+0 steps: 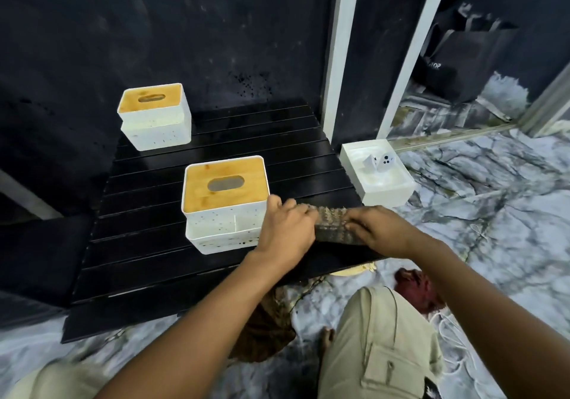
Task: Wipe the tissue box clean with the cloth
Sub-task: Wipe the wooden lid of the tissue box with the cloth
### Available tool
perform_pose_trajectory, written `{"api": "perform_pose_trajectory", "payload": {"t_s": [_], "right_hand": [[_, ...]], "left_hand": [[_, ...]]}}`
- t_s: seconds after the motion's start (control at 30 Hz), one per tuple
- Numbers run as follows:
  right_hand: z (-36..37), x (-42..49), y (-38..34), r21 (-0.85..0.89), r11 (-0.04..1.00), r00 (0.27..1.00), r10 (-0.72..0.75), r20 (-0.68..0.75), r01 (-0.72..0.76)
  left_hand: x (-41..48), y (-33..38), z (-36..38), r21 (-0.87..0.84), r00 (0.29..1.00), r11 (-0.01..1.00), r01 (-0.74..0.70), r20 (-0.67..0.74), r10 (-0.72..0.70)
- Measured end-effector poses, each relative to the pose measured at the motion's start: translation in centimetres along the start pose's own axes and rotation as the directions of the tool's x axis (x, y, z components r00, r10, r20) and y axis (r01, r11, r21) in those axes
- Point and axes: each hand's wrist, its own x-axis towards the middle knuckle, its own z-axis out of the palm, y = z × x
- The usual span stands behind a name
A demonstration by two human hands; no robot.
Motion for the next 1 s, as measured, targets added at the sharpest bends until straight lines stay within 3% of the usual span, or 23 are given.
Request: {"api": "perform_pose_trajectory", "payload": {"t_s": [0.13, 0.27, 0.33, 0.4, 0.5, 0.6, 0.77, 0.83, 0.9, 1.0], "right_hand": [[-0.6, 3.1, 0.5, 0.111, 0.987, 0.990, 0.123, -0.066, -0.115], [0.4, 5.0, 1.9, -0.025, 0.973, 0.958, 0.223, -0.179, -0.231], [1.1, 4.9, 2.2, -0.043, 0.972, 0.951, 0.216, -0.222, -0.231], [1.7, 4.3, 2.3, 0.028, 0.990, 0.954, 0.138, -0.265, -0.135], [2.4, 3.0, 1.7, 0.074, 0.997, 0.988, 0.045, -0.147, -0.034], [2.8, 2.2, 1.1, -0.002, 0.997, 0.994, 0.078, -0.070, -0.078], [1.3, 1.3, 0.6, 0.039, 0.997, 0.997, 0.074, -0.028, -0.073], [1.5, 0.9, 0.4, -0.005, 1.000, 0.997, -0.003, -0.078, 0.003], [2.3, 0.9, -0.2, -0.082, 0.993, 0.996, -0.091, -0.023, 0.089], [4.3, 1.8, -1.4, -0.247, 0.952, 0.982, -0.166, 0.086, 0.182]], "left_hand": [[3.5, -1.4, -0.9, 0.118, 0.989, 0.992, 0.052, 0.134, -0.068], [5.3, -2.1, -0.1, 0.134, 0.991, 0.991, 0.022, 0.131, -0.040], [5.1, -1.9, 0.0, 0.149, 0.993, 0.988, -0.045, 0.114, 0.028], [4.2, -1.3, 0.7, 0.129, 0.983, 0.981, -0.147, 0.127, 0.131], [2.5, -0.3, 2.1, 0.041, 0.953, 0.988, -0.149, 0.274, 0.132], [1.2, -0.3, 3.3, 0.028, 0.964, 0.994, -0.107, 0.247, 0.097], [-1.0, -0.2, 3.6, -0.102, 0.965, 0.994, -0.044, 0.254, 0.069], [-2.5, -0.3, 2.7, -0.234, 0.976, 0.972, -0.035, 0.199, 0.083], [-4.0, -0.6, 1.2, -0.340, 0.996, 0.937, -0.077, 0.015, 0.087], [-5.5, -2.1, -0.9, -0.372, 0.971, 0.921, -0.116, -0.235, 0.028]]}}
